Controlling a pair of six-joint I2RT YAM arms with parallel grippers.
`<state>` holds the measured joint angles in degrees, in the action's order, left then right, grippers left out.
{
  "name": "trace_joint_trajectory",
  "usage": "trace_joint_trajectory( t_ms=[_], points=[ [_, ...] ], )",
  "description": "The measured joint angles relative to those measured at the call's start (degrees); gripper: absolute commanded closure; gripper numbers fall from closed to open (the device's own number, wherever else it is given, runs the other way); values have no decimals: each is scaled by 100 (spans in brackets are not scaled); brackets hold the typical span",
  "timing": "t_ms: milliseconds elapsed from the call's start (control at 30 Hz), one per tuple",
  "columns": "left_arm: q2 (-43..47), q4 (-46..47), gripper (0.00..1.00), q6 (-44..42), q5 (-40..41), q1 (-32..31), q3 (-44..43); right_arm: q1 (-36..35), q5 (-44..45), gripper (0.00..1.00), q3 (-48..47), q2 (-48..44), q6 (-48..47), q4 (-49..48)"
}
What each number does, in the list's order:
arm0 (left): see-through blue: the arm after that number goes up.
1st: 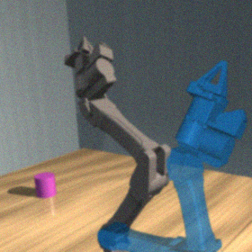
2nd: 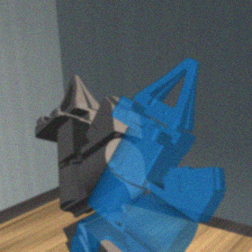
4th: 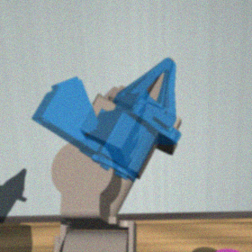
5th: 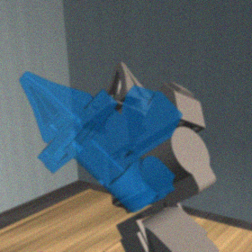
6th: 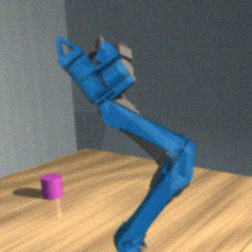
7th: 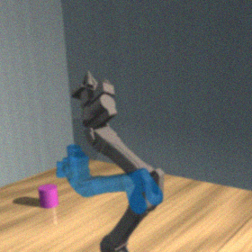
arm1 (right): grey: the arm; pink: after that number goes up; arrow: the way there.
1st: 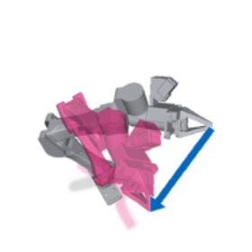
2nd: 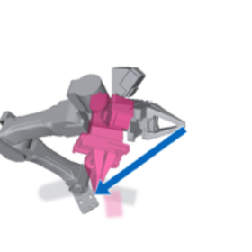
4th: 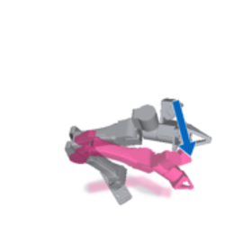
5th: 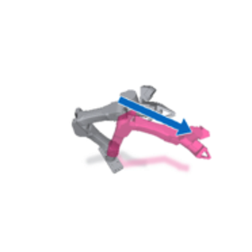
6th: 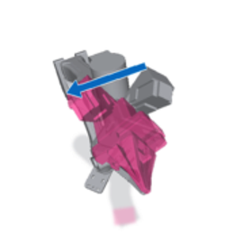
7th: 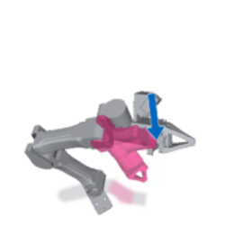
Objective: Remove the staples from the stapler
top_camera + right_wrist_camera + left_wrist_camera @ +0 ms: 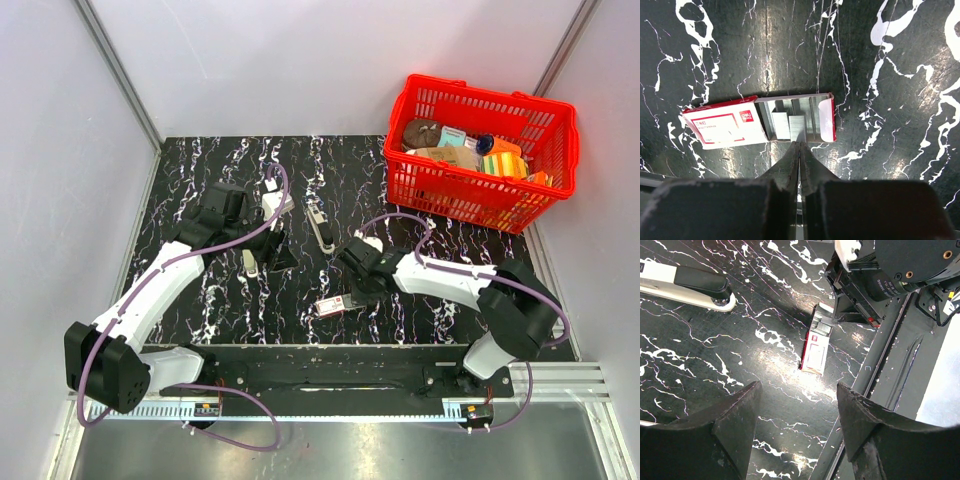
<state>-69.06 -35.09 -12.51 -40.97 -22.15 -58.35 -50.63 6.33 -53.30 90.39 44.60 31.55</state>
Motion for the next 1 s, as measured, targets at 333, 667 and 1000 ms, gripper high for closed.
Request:
trace_joint_trajectory(
  t_ms=[333,667,1000],
  points=[
    [0,-2,34,0,0,0,0,2,-13,94,-24,70,0,-136],
    [0,-2,35,-4,0,0,0,4,-140,94,-26,260,15,-332],
    [-7,-2,34,-138,9,-17,0,17,20,89,-164,-422,-9,-26]
  ],
)
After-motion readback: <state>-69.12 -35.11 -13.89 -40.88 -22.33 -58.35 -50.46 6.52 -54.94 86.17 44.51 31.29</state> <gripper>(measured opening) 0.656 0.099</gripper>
